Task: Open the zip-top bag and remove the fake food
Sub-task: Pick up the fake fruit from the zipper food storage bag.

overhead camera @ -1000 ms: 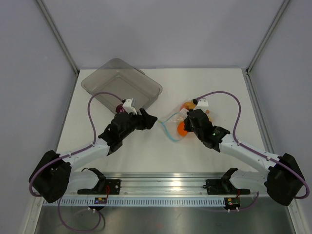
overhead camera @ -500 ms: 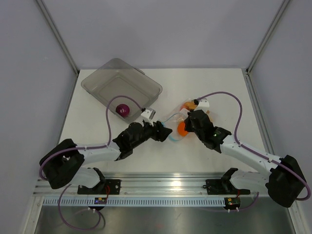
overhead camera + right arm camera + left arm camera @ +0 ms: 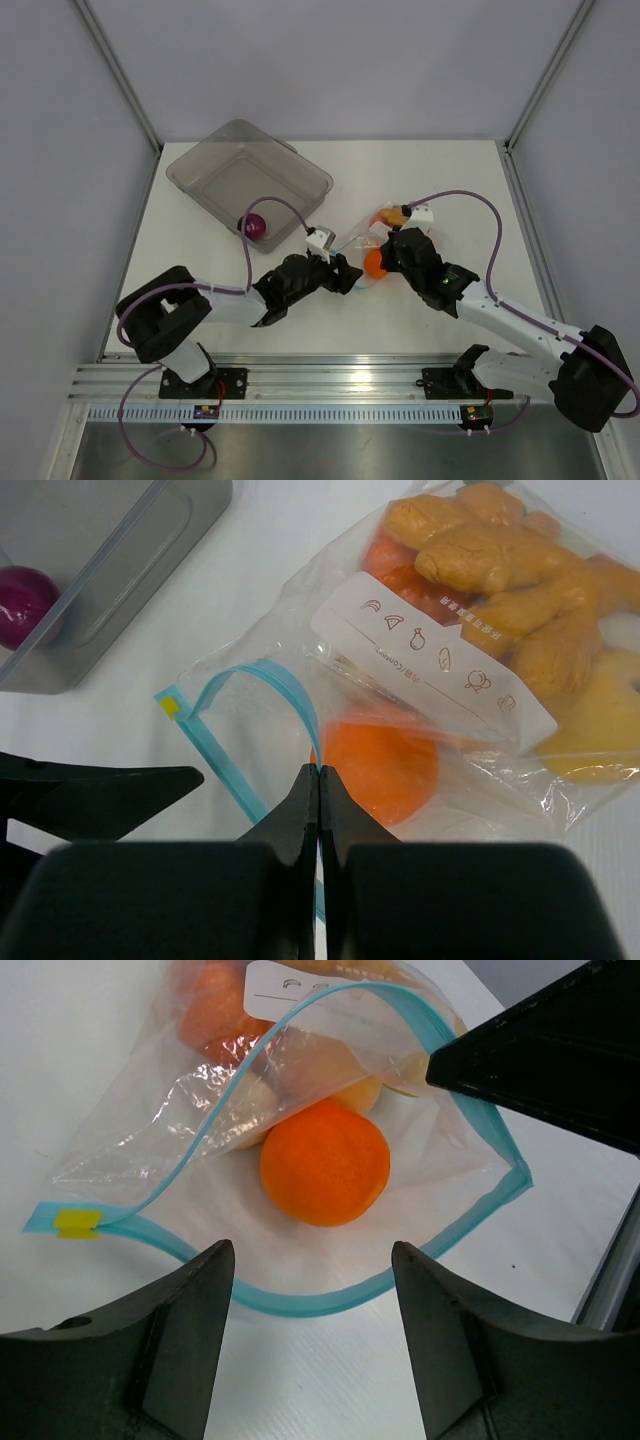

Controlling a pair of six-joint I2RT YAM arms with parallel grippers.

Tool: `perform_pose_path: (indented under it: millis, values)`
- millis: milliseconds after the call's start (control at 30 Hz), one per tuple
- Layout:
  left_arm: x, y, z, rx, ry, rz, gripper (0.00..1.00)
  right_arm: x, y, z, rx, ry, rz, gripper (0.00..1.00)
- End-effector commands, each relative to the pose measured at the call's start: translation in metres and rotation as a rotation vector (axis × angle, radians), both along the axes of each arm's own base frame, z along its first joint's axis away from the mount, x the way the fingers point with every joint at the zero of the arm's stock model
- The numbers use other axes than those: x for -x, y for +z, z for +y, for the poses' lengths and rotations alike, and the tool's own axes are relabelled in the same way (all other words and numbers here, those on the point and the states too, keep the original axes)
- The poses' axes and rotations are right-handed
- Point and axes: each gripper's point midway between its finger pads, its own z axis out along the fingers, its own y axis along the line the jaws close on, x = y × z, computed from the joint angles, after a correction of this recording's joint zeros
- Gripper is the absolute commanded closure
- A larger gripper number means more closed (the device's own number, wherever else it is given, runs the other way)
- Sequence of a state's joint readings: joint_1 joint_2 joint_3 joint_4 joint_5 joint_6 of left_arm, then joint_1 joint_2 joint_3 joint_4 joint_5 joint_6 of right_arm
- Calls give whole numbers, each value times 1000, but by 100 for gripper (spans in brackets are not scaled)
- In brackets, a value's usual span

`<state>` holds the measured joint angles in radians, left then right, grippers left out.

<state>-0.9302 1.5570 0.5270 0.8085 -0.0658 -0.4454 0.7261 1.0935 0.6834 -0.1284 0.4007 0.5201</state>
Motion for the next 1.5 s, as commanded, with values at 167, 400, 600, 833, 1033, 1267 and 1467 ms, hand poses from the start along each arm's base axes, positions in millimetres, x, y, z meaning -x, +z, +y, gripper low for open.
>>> perform_pose_path:
  millis: [167, 400, 600, 833, 1033, 1267, 1467]
  values:
    - [-26, 32, -34, 88, 0, -84, 32, -5, 16, -1, -39, -20, -51, 100]
    - [-35, 23, -45, 110, 24, -36, 30, -5, 15, 0, -62, -32, -48, 100]
    - [-41, 20, -52, 110, 38, -10, 27, -5, 13, 1, -82, -35, -47, 100]
    - [-47, 0, -61, 28, 16, -13, 24, -4, 19, -1, -105, -42, -61, 100]
    - [-52, -9, -58, -14, 34, -25, 23, -4, 20, -4, -115, -63, -68, 100]
    - [-56, -19, -65, -63, 26, 8, 15, -2, 22, -4, -127, -55, -77, 100]
    - [-55, -25, -69, -70, 18, 33, 11, -2, 23, -4, -128, -56, -81, 100]
